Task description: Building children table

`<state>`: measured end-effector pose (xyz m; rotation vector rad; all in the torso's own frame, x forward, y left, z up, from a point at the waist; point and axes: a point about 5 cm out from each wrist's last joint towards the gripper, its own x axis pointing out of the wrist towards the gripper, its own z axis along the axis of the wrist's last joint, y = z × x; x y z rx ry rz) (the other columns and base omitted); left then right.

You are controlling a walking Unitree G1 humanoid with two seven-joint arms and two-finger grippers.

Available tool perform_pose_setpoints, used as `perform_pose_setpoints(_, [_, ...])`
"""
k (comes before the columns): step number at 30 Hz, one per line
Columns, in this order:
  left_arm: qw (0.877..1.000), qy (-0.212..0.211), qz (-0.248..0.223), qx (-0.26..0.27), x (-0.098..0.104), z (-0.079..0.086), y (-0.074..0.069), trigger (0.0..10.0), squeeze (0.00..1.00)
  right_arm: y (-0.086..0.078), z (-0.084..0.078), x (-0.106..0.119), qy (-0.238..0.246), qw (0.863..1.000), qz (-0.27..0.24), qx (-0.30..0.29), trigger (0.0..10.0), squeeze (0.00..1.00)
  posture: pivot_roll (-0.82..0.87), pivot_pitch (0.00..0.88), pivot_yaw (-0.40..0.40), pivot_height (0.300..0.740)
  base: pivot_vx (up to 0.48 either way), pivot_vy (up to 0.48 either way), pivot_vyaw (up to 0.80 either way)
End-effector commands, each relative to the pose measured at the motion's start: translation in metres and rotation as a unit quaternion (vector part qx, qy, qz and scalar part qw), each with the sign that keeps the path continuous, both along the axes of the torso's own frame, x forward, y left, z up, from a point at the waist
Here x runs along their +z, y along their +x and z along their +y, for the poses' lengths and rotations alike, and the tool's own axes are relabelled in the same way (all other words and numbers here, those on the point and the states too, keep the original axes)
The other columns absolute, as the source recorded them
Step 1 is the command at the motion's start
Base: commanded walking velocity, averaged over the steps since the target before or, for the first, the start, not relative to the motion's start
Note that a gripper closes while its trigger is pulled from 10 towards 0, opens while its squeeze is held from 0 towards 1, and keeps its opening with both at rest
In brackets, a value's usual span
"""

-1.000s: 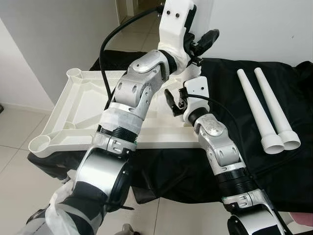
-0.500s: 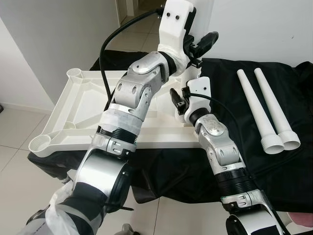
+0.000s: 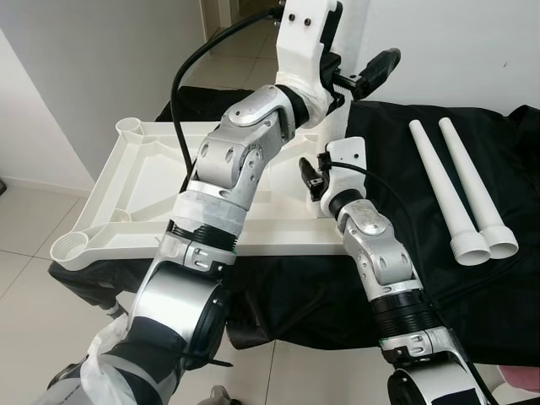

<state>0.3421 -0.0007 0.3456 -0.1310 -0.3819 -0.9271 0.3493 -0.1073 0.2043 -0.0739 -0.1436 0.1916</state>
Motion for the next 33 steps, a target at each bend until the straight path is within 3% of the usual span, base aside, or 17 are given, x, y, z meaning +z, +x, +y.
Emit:
perform_pose_setpoints(1, [1.0, 0.011, -0.01, -0.008, -0.001, 0.004, -0.002, 10.0, 0.0, 0.002, -0.002, 0.003, 0.01, 1.0, 0.0, -0.009, 10.0, 0.0, -0.05, 0.022, 0.033, 0.74, 0.0, 0.0, 0.0])
perform_pose_setpoints(11, [1.0, 0.007, -0.006, 0.009, -0.004, 0.016, 0.001, 10.0, 0.0, 0.003, -0.01, 0.003, 0.018, 0.999, -0.001, -0.03, 10.0, 0.0, -0.05, 0.027, 0.038, 0.74, 0.0, 0.0, 0.0])
perform_pose_setpoints(27, [0.993, 0.044, 0.013, 0.111, -0.042, 0.071, 0.012, 10.0, 0.0, -0.003, -0.034, -0.002, 0.021, 0.996, -0.009, -0.082, 10.0, 0.0, -0.05, 0.05, 0.04, 0.74, 0.0, 0.0, 0.0])
perform_pose_setpoints(30, [0.986, 0.071, 0.021, 0.152, -0.056, 0.09, 0.018, 10.0, 0.0, -0.005, -0.039, -0.005, 0.018, 0.996, -0.01, -0.092, 10.0, 0.0, -0.05, 0.052, 0.041, 0.74, 0.0, 0.0, 0.0])
perform_pose_setpoints(33, [0.981, 0.092, 0.02, 0.17, -0.063, 0.096, 0.02, 10.0, 0.0, -0.006, -0.04, -0.006, 0.018, 0.995, -0.009, -0.096, 10.0, 0.0, -0.06, 0.055, 0.041, 0.74, 0.0, 0.0, 0.0])
